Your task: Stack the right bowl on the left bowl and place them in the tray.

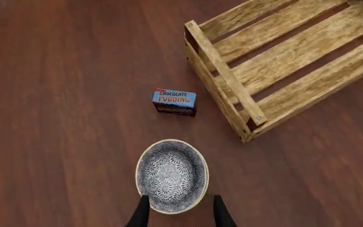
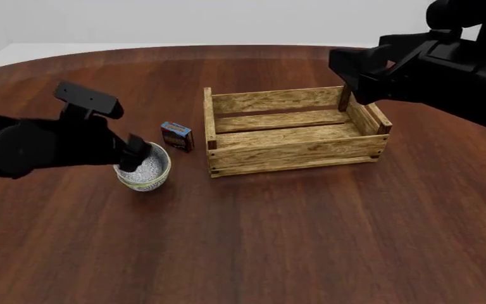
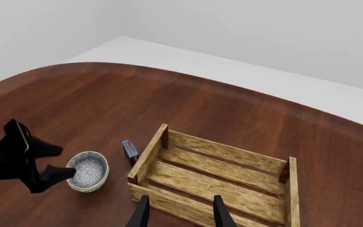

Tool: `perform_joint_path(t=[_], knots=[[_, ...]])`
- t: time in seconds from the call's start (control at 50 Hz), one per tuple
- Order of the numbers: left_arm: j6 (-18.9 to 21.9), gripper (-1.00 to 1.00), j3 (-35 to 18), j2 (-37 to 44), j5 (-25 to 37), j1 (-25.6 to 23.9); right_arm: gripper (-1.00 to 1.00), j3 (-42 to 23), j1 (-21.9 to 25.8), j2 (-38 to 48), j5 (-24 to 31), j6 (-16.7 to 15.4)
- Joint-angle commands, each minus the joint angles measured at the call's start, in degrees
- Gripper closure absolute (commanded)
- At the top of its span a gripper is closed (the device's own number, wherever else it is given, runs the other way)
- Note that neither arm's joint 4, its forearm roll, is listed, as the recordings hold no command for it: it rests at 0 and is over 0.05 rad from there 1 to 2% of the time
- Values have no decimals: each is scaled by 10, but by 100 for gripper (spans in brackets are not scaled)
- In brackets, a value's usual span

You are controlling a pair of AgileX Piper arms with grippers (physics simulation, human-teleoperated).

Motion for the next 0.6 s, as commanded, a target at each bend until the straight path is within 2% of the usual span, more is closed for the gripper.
perform_joint_path(t=[0.02,0.6], knots=[[10,-100,10,23,-13,-15,-100,1,0,-1,0,0],[9,-100,-11,174,-87,-28,-100,-2,-5,-8,5,6]])
